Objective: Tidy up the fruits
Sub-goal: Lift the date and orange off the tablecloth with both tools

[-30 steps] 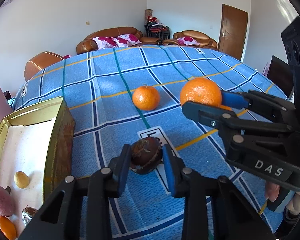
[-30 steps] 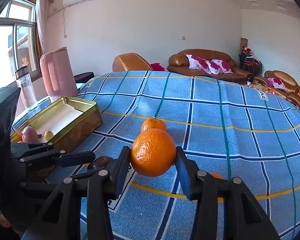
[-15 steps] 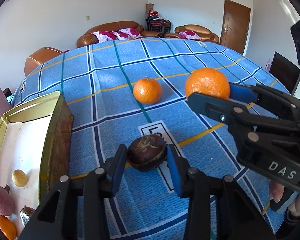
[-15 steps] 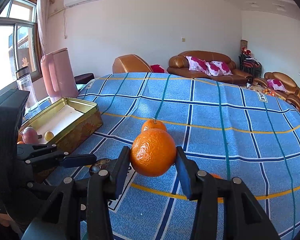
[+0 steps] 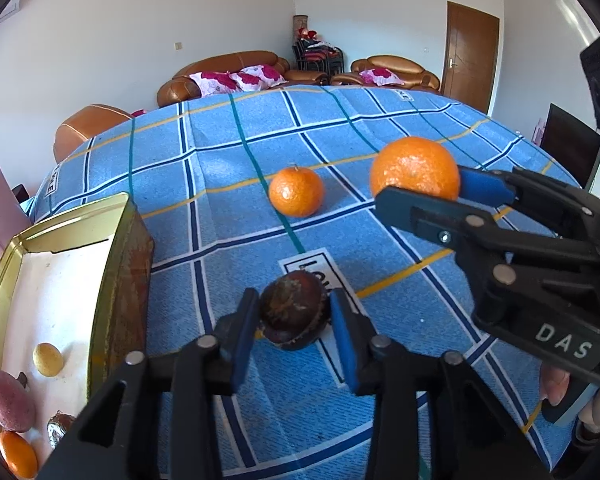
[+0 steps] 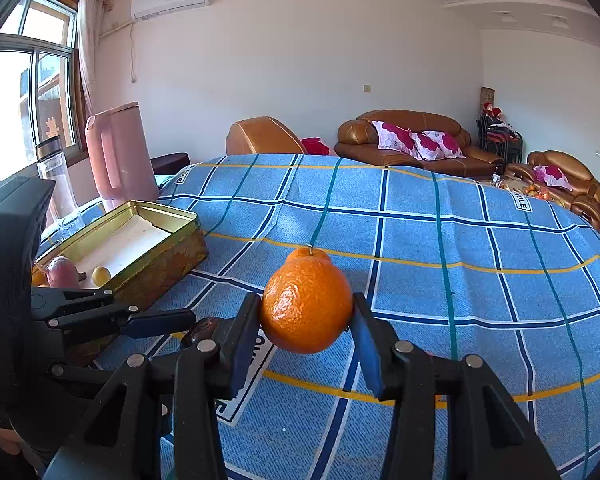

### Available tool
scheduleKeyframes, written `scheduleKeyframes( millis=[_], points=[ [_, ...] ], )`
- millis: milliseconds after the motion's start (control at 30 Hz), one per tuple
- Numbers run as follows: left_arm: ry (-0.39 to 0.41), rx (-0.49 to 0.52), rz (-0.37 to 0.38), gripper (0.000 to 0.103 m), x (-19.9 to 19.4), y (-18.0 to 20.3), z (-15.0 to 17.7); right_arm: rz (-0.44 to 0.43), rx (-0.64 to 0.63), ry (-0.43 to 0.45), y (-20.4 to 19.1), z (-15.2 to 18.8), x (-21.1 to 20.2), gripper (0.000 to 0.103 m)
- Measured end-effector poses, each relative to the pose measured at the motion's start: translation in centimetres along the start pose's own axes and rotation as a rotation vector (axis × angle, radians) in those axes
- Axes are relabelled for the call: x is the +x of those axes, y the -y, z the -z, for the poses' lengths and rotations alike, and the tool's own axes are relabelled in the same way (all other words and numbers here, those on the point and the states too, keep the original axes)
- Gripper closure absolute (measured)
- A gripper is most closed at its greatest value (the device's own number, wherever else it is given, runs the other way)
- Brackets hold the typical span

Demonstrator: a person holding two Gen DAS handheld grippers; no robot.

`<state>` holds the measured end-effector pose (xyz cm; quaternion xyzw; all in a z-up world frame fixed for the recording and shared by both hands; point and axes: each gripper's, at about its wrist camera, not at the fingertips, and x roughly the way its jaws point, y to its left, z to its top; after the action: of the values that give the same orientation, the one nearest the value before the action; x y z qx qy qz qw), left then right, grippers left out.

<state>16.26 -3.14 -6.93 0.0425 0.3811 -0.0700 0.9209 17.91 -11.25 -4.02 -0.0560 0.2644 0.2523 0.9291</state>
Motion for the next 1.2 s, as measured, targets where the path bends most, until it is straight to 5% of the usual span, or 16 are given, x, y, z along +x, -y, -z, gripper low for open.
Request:
scheduleKeyframes(
  millis=[33,100,167,267,1200],
  points=[
    [-0.013,-0.006,0.001,0.044,0.3,-0.2,0.0,-0.001,0.0,0.002,0.0,0.0,0.0,0.056],
    [-0.043,-0.019,0.027,0.043,0.9,-0.5,0.0,-0.002,0.001,0.004,0.0,0.0,-0.1,0.056],
    [-0.067,-0.027,0.052,0.057,1.3,-0.7,0.0,-0.003,0.002,0.004,0.0,0.0,-0.1,0.056],
    [-0.062,-0.003,0.047,0.058,1.2,-0.2,0.1,-0.003,0.002,0.005,0.0,0.0,-0.1,0.056],
    [0.19,-0.014,0.009,0.063,-3.6,-0.4,0.5,-0.016,-0.032,0.099,-0.5,0.2,-2.0,0.056]
  ],
)
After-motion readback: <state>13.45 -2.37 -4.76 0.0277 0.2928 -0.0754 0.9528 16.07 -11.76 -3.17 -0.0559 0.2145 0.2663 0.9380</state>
